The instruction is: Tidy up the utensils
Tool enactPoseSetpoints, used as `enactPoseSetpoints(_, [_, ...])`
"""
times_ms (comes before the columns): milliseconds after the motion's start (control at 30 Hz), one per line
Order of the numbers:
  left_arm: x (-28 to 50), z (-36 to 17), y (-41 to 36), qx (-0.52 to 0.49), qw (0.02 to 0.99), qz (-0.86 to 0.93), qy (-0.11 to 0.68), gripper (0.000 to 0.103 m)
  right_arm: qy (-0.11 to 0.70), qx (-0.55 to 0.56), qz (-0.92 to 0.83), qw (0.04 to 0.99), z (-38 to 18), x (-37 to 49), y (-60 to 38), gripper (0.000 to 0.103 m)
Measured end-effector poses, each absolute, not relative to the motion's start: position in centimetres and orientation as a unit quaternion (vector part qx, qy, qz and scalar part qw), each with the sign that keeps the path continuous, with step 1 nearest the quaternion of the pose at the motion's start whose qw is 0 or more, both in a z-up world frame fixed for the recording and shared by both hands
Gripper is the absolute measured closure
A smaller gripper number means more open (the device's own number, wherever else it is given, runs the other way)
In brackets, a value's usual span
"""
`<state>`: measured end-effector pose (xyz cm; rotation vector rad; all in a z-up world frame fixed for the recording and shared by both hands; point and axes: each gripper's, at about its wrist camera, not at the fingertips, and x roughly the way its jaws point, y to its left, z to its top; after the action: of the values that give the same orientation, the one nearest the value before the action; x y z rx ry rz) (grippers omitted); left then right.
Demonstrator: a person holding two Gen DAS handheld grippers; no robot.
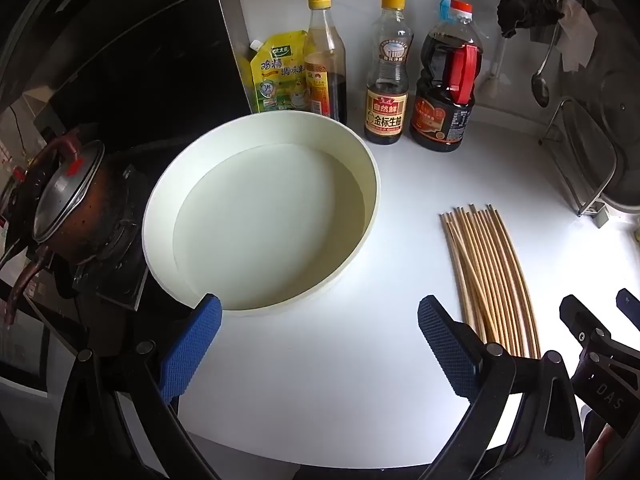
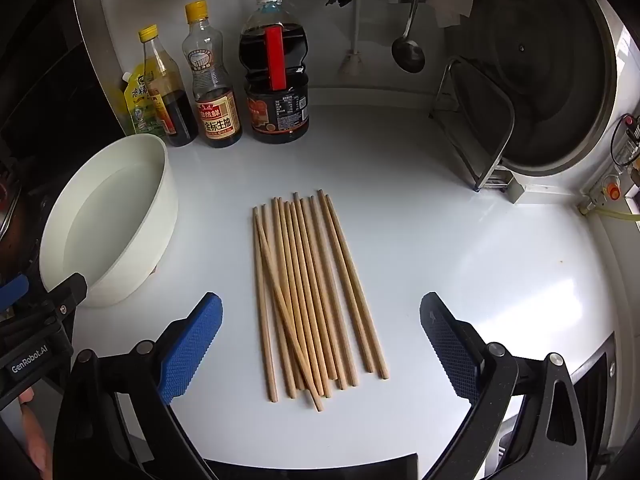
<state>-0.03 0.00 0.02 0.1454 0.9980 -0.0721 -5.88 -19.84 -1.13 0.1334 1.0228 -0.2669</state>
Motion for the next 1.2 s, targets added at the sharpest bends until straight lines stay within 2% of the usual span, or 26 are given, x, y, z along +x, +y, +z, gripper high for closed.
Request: enactPoseSetpoints(1200, [-0.4,0.2,0.5,0.064,0.875,-0.036,0.479,0.006,0.487,0.063,-0.127,0.862,-0.7,-5.9,-19.5,0.008])
